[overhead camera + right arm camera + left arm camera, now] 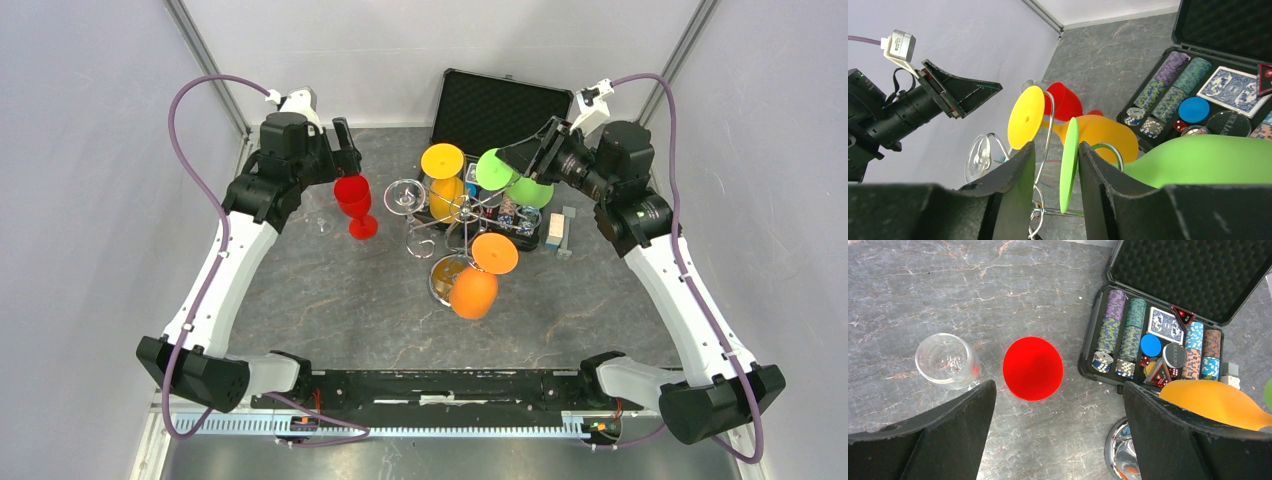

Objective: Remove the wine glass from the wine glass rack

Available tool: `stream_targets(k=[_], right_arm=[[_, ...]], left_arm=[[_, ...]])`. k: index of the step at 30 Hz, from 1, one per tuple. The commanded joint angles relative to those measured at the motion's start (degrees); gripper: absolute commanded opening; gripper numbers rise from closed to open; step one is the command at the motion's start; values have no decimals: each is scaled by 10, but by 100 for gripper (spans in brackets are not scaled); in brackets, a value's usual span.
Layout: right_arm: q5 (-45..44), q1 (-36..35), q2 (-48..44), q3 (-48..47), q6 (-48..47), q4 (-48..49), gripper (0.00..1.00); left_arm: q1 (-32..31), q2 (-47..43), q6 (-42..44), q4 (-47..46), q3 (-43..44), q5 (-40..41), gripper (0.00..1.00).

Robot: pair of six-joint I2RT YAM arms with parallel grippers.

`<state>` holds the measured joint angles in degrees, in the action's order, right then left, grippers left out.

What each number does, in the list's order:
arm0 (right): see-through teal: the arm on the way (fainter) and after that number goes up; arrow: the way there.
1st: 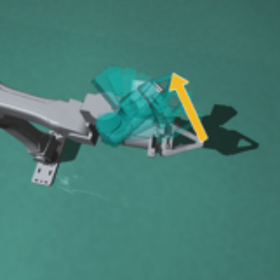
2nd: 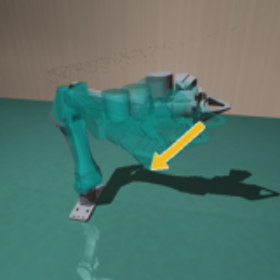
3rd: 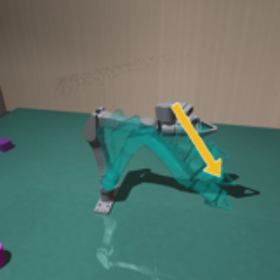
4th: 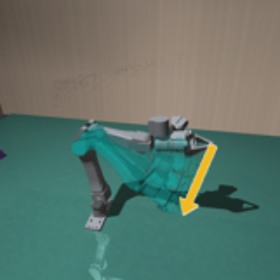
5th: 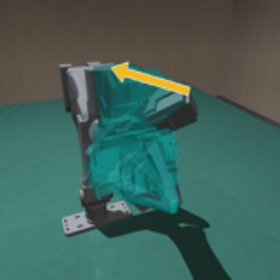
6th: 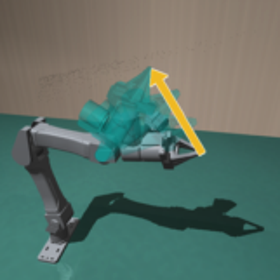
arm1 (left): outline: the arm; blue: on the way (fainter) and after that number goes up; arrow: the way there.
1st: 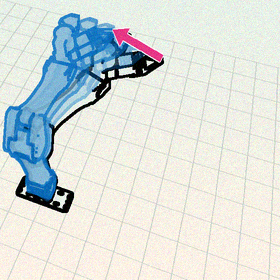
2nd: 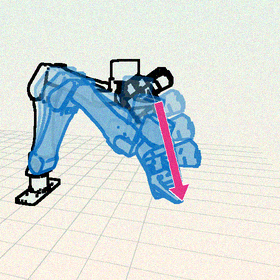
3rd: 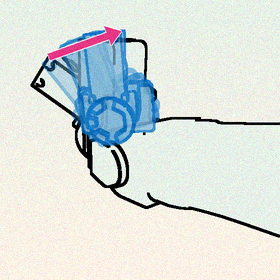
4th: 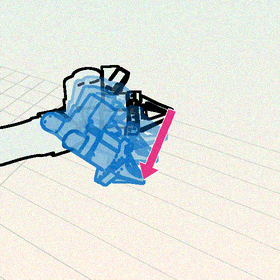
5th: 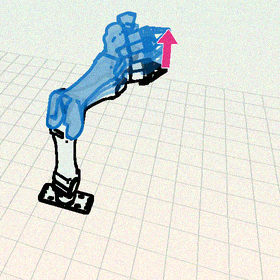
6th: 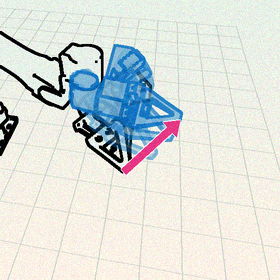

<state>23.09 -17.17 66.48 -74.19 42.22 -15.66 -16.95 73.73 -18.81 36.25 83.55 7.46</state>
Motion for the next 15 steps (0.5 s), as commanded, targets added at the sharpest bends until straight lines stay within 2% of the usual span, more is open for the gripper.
stream_targets(k=[1, 10, 12, 15], right_arm=[[35, -1, 7, -19, 2, -27, 41], [19, -1, 17, -31, -13, -65, 39], [9, -1, 11, -24, -10, -59, 35], [-8, -1, 4, -16, -3, -49, 20]], left_arm=[[3, -17, 17, -22, -4, 17, 100], [6, -18, 14, -32, -15, 11, 100], [7, -19, 13, -33, -17, 11, 100], [7, -21, 13, -33, -19, 11, 100]])
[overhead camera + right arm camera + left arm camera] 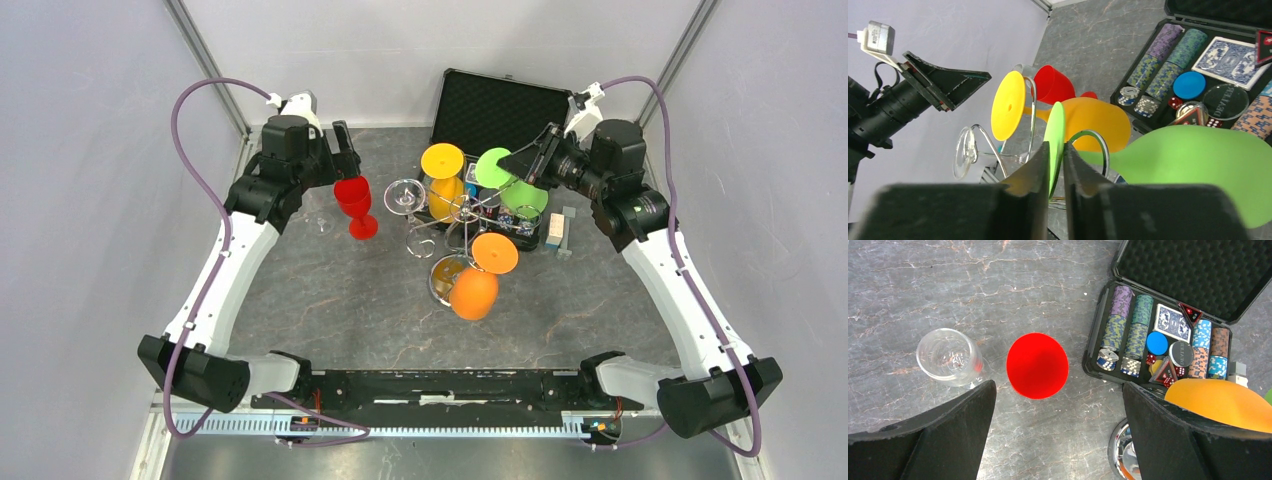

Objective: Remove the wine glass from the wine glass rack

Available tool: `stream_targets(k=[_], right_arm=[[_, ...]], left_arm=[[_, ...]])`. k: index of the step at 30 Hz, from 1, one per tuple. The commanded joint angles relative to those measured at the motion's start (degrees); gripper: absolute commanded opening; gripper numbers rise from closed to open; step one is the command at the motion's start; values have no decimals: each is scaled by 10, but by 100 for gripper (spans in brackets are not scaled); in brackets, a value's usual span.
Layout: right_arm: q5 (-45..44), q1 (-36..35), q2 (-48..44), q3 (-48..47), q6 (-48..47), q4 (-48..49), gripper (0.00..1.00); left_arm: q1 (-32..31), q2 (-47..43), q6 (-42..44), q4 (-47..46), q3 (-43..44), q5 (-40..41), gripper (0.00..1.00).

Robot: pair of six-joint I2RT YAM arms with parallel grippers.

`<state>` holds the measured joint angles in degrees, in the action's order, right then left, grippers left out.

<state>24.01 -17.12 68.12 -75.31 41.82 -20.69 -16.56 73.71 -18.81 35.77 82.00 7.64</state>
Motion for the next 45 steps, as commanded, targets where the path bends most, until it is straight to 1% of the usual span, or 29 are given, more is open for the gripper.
stream_targets(k=[1, 3, 4, 8, 12, 24, 30, 37, 40, 42, 45], right_arm=[[-25, -2, -14, -2, 4, 3, 14], [-41, -2, -22, 9, 15, 15, 3], [-51, -1, -29, 18, 21, 28, 0], [-94, -2, -71, 71, 78, 118, 0], [-117, -2, -84, 73, 105, 141, 0], [-143, -1, -113, 78, 118, 120, 0], [-122, -2, -136, 94, 134, 117, 0], [-60, -2, -146, 123, 180, 163, 0], [-44, -6, -142, 145, 205, 201, 0], [-36, -12, -133, 149, 212, 202, 0], [-35, -25, -125, 154, 217, 226, 0]], left_arm=[[4, -22, 13, -29, -4, 9, 100], [4, -23, 13, -29, -4, 10, 100], [5, -24, 13, -30, -4, 11, 100], [5, -27, 12, -31, -4, 9, 100], [5, -29, 13, -31, -4, 9, 100], [6, -33, 10, -35, -2, 6, 100], [6, -36, 9, -35, -4, 6, 100], [6, -38, 9, -36, -3, 5, 100], [6, -41, -4, -32, -1, 18, 100], [6, -50, -19, -36, -3, 31, 100], [6, -67, -21, -53, -12, 24, 100]])
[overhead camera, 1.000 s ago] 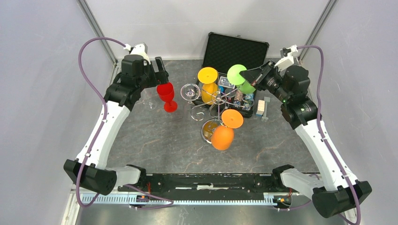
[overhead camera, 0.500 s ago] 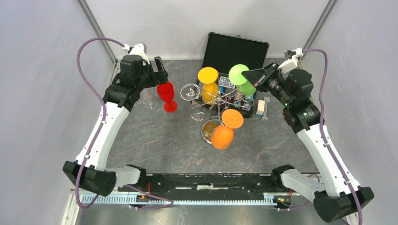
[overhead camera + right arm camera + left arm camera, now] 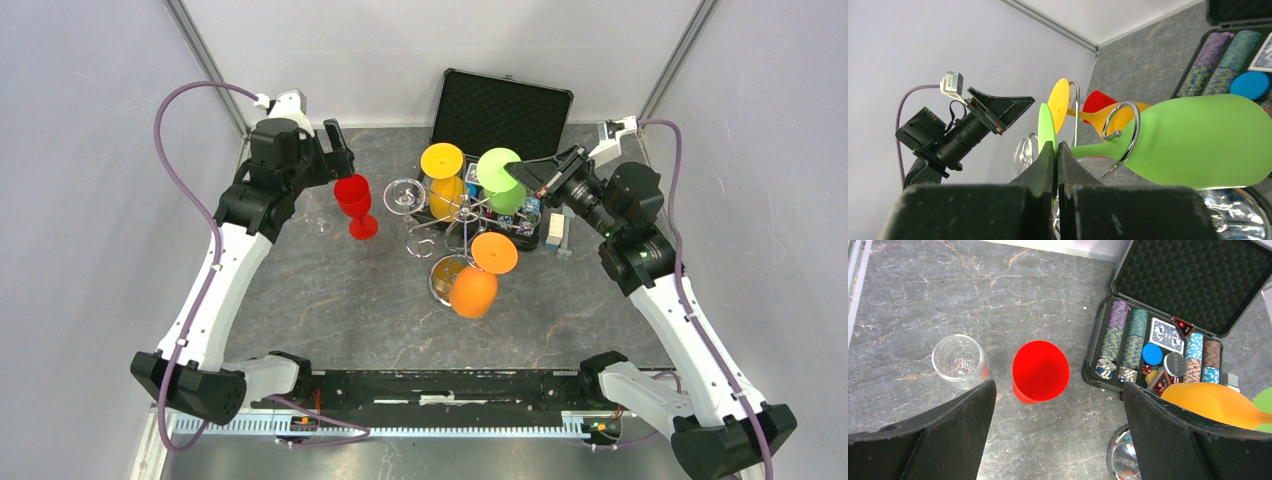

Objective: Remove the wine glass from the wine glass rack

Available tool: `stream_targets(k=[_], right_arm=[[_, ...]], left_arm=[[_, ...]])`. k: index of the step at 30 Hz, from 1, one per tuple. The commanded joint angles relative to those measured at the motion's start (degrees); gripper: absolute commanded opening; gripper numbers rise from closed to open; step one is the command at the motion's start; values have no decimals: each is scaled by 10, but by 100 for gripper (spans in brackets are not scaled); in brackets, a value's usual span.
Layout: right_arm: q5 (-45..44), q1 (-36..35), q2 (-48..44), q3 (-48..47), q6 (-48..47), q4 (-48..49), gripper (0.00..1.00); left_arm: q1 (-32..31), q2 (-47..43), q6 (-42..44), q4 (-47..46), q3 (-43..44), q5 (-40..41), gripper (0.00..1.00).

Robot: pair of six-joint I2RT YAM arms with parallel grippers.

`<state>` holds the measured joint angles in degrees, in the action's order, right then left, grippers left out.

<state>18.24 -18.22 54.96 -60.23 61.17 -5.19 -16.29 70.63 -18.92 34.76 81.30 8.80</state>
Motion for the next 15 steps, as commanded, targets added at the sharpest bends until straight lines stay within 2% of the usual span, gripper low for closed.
stream_targets(k=[1, 8, 15], right_arm=[[21, -19, 8, 2, 22, 71, 0], [-2, -35, 15, -2, 16, 84, 0], [-4, -36, 42, 26, 45, 190, 0]], left_arm=[[3, -39, -18, -44, -5, 9, 100], [3, -49, -20, -46, -8, -14, 100], [3, -65, -24, -48, -5, -26, 100]])
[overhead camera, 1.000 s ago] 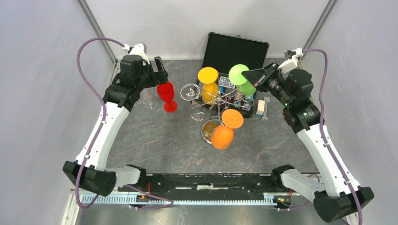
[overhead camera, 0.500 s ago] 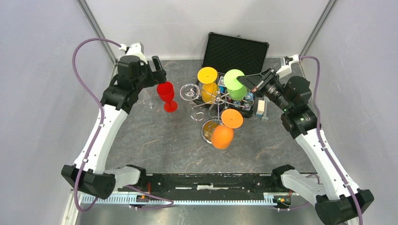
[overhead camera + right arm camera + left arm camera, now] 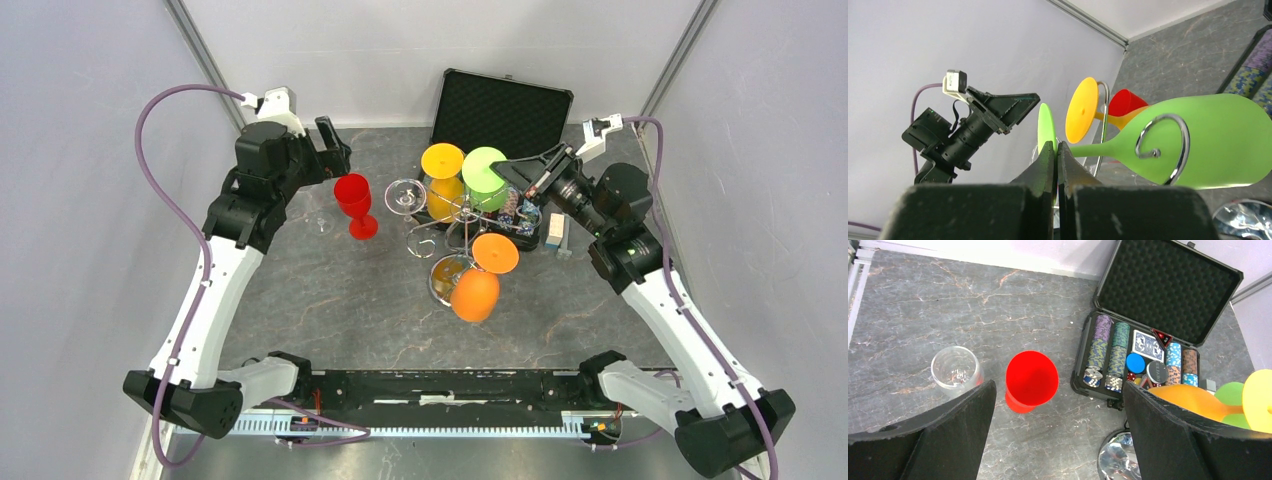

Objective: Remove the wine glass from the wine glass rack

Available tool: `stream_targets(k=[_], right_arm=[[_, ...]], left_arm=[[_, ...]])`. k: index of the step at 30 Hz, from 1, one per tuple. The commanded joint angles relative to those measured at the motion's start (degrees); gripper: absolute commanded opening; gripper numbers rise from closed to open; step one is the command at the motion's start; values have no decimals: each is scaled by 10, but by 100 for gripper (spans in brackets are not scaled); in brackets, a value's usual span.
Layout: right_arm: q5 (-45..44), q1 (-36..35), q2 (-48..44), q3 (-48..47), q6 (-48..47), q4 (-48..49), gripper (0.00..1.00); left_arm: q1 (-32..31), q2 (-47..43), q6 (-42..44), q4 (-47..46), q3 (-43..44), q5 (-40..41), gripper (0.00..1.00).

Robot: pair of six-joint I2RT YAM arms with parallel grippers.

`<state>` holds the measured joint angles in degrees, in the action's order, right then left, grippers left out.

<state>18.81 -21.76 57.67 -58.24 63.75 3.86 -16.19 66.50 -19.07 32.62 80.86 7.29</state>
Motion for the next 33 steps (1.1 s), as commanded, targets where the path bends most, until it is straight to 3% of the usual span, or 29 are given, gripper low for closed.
stream_targets(k=[1, 12, 23, 28, 33], right_arm=[[-9, 0, 20, 9, 24, 114, 0], [-105, -1, 30, -15, -57, 160, 0], [-31, 0, -6, -6, -78, 333, 0], [16, 0, -30, 24, -8, 455, 0], [62, 0, -11, 33, 126, 554, 0]], left_arm=[[2, -28, -22, -26, 0, -12, 100], [2, -64, -60, -34, 0, -46, 100], [2, -46, -177, -137, -2, -276, 100], [2, 3, -309, -277, -23, -437, 100], [2, 53, -425, -395, -27, -486, 97]])
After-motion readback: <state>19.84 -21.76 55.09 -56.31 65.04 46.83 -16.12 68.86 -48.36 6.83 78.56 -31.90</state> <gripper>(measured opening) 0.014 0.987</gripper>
